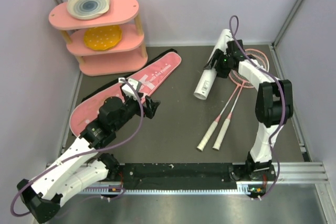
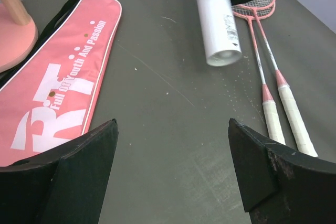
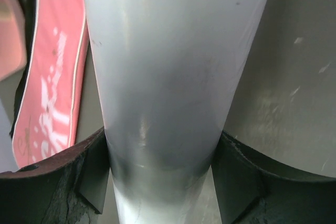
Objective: Pack up the badminton gear
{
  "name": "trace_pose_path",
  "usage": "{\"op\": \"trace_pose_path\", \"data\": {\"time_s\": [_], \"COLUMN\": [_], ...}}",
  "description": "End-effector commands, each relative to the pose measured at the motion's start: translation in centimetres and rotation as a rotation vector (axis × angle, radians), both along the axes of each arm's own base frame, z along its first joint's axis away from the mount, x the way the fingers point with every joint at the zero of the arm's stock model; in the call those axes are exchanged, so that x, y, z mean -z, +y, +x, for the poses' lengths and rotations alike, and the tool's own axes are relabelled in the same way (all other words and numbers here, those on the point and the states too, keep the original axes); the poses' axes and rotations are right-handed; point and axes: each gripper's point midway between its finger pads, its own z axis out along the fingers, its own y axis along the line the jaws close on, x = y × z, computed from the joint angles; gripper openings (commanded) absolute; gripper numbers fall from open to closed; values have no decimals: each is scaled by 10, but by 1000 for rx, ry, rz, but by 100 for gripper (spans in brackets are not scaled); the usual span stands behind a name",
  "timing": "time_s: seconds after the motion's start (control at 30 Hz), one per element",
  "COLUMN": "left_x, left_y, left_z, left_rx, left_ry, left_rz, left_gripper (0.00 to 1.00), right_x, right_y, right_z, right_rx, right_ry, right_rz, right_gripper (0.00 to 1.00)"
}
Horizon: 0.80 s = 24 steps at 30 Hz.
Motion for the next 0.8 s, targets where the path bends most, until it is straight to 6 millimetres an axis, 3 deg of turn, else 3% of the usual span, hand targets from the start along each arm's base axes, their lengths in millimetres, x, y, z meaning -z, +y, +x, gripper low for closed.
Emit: {"op": "trace_pose_path", "data": {"time_s": [0.0,0.07,0.1,0.17,0.27,0.47,0.63,0.77], "left_x": [-17,-17,-16,-15,-16,-7,-7,1], "left_y": [-9,-8,-7,-7,-10,-9,-14,-4], "left_z": [-4,-3,-2,-1,-3,5,3,11], "left_rx": [53,45,40,36,55,27,61,0], "left_ry": [-66,-68,-66,-63,-64,-40,-46,-41], "left_rz": [-42,-35,-32,-28,-34,-8,-3,29], "left_gripper": [89,89,89,89,89,89,88,87], "right_x": [8,8,28,28,44,56,51,19], "right_y": [-10,-8,-10,-12,-17,-21,-20,-28], "right_z": [34,49,53,64,70,77,75,68], "right_rx": [-9,-15,-10,-2,14,30,26,20], "right_ry": [15,13,57,52,78,95,93,36], "right_rz": [-45,-24,-22,-18,-27,-26,-18,-70], "right_gripper": [6,7,8,9,12,34,56,73]}}
